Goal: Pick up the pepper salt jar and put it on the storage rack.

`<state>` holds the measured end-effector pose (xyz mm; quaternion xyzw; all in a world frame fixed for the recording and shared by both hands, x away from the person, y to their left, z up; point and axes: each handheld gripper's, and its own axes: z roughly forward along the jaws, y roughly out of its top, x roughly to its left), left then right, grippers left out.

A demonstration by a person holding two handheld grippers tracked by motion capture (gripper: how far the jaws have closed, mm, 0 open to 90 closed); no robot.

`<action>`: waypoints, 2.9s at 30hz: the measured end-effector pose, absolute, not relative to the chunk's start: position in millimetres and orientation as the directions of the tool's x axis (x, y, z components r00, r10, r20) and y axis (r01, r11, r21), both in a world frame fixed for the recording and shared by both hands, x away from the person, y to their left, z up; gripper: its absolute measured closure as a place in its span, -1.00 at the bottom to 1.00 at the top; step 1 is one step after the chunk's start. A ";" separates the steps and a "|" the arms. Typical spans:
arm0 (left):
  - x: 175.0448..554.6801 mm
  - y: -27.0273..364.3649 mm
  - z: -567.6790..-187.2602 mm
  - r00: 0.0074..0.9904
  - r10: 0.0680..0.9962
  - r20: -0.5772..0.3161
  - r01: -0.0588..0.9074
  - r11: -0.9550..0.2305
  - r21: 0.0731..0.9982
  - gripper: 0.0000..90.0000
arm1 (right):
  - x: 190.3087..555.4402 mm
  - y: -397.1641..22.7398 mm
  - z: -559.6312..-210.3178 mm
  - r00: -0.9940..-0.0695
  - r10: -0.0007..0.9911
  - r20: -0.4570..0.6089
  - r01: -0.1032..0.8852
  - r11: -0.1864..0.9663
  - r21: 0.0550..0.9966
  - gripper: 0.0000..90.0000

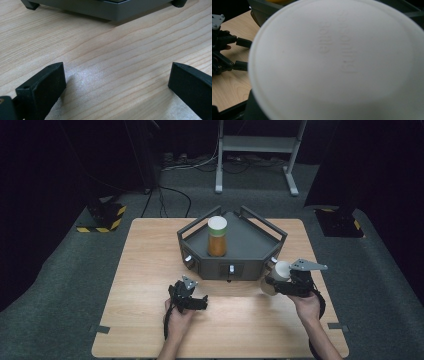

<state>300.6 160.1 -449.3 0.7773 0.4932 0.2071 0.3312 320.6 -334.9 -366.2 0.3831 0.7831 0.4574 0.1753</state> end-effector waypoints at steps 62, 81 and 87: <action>300.4 160.4 -449.5 0.427 0.904 -0.005 0.629 -0.293 0.720 -0.96 | 393.0 -258.7 -253.9 -0.647 0.763 0.018 0.426 0.342 0.838 -0.25; 300.5 160.4 -449.4 0.428 0.904 -0.005 0.629 -0.294 0.720 -0.96 | 418.2 -220.5 -268.7 -0.612 0.791 -0.007 0.468 0.370 0.803 -0.24; 300.4 160.4 -449.4 0.427 0.904 -0.005 0.629 -0.293 0.720 -0.96 | 424.1 -218.1 -271.6 -0.608 0.794 -0.001 0.480 0.369 0.796 -0.24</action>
